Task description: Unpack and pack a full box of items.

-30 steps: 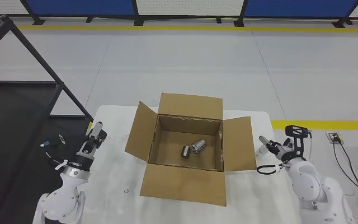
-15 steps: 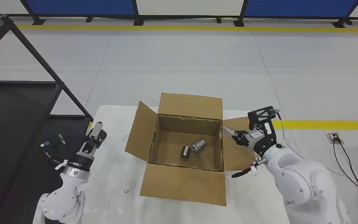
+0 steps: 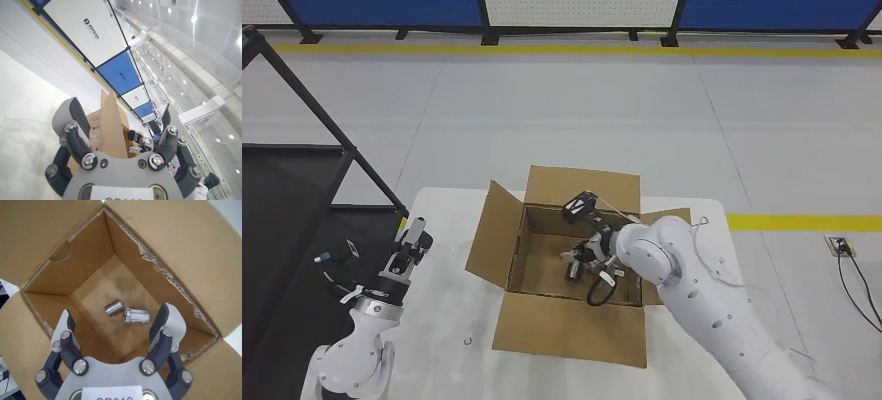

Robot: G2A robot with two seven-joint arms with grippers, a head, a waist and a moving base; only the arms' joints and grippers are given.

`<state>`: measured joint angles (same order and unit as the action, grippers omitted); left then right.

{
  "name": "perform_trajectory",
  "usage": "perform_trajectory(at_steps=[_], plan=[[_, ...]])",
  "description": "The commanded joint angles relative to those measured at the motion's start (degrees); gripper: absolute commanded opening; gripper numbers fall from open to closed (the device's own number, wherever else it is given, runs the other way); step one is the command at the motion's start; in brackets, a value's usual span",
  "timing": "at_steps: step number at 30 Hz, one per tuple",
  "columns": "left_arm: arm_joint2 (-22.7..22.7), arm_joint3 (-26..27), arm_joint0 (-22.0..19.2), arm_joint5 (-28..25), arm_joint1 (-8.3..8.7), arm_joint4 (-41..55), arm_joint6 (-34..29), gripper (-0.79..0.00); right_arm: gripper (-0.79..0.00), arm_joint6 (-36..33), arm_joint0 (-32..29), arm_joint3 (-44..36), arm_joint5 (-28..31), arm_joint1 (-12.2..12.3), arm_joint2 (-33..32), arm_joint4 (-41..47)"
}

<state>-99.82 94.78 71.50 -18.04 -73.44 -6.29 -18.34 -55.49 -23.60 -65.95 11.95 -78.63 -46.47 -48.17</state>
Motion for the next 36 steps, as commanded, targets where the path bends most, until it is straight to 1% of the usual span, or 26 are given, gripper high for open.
perform_trajectory(at_steps=[1, 4, 5, 14, 16, 20, 21, 22, 23, 24, 26, 28, 31, 36], plan=[[0.00, 0.00, 0.00, 0.00, 0.00, 0.00, 0.00, 0.000, 0.000, -0.02, 2.90, 6.44, 1.18, -1.65, 3.16, 2.42], [0.00, 0.00, 0.00, 0.00, 0.00, 0.00, 0.00, 0.000, 0.000, -1.43, 6.21, 14.31, 3.26, -4.19, 6.58, 6.70], [0.00, 0.00, 0.00, 0.00, 0.00, 0.00, 0.00, 0.000, 0.000, -1.93, 6.86, 15.97, 3.39, -4.69, 7.16, 7.37], [0.00, 0.00, 0.00, 0.00, 0.00, 0.00, 0.00, 0.000, 0.000, -1.93, 6.86, 15.97, 3.39, -4.69, 7.16, 7.37], [0.00, 0.00, 0.00, 0.00, 0.00, 0.00, 0.00, 0.000, 0.000, 0.24, 5.76, 15.76, 3.21, -4.56, 6.88, 7.14], [0.00, 0.00, 0.00, 0.00, 0.00, 0.00, 0.00, 0.000, 0.000, -1.42, 5.80, 16.04, 3.09, -5.11, 9.30, 2.89], [0.00, 0.00, 0.00, 0.00, 0.00, 0.00, 0.00, 0.000, 0.000, -1.10, 6.00, 15.84, 5.26, -5.46, 10.63, 1.32], [0.00, 0.00, 0.00, 0.00, 0.00, 0.00, 0.00, 0.000, 0.000, -0.62, 6.33, 17.12, 5.90, -5.77, 11.33, 0.36], [0.00, 0.00, 0.00, 0.00, 0.00, 0.00, 0.00, 0.000, 0.000, -0.15, 6.85, 18.33, 5.71, -6.19, 12.05, -0.65], [0.00, 0.00, 0.00, 0.00, 0.00, 0.00, 0.00, 0.000, 0.000, 0.33, 7.28, 18.97, 7.49, -6.70, 13.25, -1.84], [0.00, 0.00, 0.00, 0.00, 0.00, 0.00, 0.00, 0.000, 0.000, 1.33, 8.38, 22.21, 8.09, -7.73, 14.48, -2.72], [0.00, 0.00, 0.00, 0.00, 0.00, 0.00, 0.00, 0.000, 0.000, 3.28, 9.34, 24.41, 11.79, -8.89, 16.27, -3.97], [0.00, 0.00, 0.00, 0.00, 0.00, 0.00, 0.00, 0.000, 0.000, 5.57, 10.53, 28.26, 14.15, -10.77, 18.56, -5.84], [0.00, 0.00, 0.00, 0.00, 0.00, 0.00, 0.00, 0.000, 0.000, 9.38, 11.87, 33.51, 15.52, -14.19, 21.61, -8.21]])
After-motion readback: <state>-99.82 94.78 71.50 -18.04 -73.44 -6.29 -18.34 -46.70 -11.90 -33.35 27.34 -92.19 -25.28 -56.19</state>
